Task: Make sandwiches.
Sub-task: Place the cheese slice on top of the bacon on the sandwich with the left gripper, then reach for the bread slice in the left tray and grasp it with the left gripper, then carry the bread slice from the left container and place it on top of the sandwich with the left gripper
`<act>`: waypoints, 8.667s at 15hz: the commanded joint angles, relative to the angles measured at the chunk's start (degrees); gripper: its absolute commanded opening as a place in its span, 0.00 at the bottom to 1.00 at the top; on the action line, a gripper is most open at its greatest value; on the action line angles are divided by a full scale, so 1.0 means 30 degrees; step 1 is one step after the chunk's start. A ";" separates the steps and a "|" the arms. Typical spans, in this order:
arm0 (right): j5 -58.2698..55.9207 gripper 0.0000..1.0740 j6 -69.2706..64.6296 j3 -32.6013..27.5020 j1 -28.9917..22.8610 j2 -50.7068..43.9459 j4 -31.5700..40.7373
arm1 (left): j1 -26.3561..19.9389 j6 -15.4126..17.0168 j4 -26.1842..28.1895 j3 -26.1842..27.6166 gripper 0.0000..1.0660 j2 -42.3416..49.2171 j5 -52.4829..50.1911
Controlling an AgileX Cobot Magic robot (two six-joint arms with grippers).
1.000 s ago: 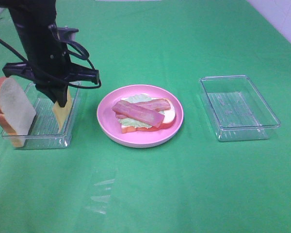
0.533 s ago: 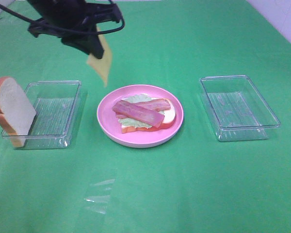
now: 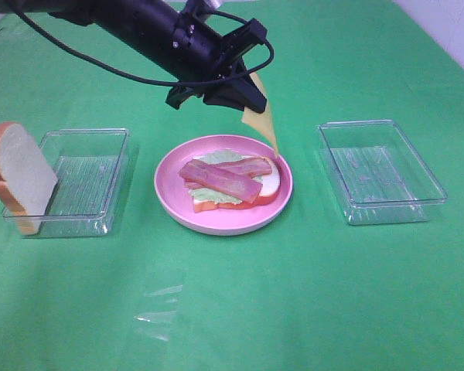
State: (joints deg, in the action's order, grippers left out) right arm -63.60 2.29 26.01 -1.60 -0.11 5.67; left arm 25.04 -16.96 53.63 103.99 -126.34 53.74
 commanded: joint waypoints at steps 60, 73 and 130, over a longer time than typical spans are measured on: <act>0.0057 0.85 0.0267 -0.0019 0.0115 -0.0611 0.0057 | -0.6875 0.5844 -1.7437 -0.3419 0.95 0.8709 0.7200; 0.0057 0.85 0.0267 -0.0019 0.0115 -0.0611 0.0057 | -0.6799 0.5653 -1.6864 -0.3457 0.94 0.2693 0.6837; 0.0057 0.85 0.0267 -0.0019 0.0115 -0.0611 0.0057 | -0.2330 -0.2903 0.3953 -0.3495 0.00 0.0879 0.1318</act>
State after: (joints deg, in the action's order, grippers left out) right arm -63.60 2.29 26.01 -1.60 -0.11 5.67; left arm 17.76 -24.87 63.83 93.79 -123.42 58.21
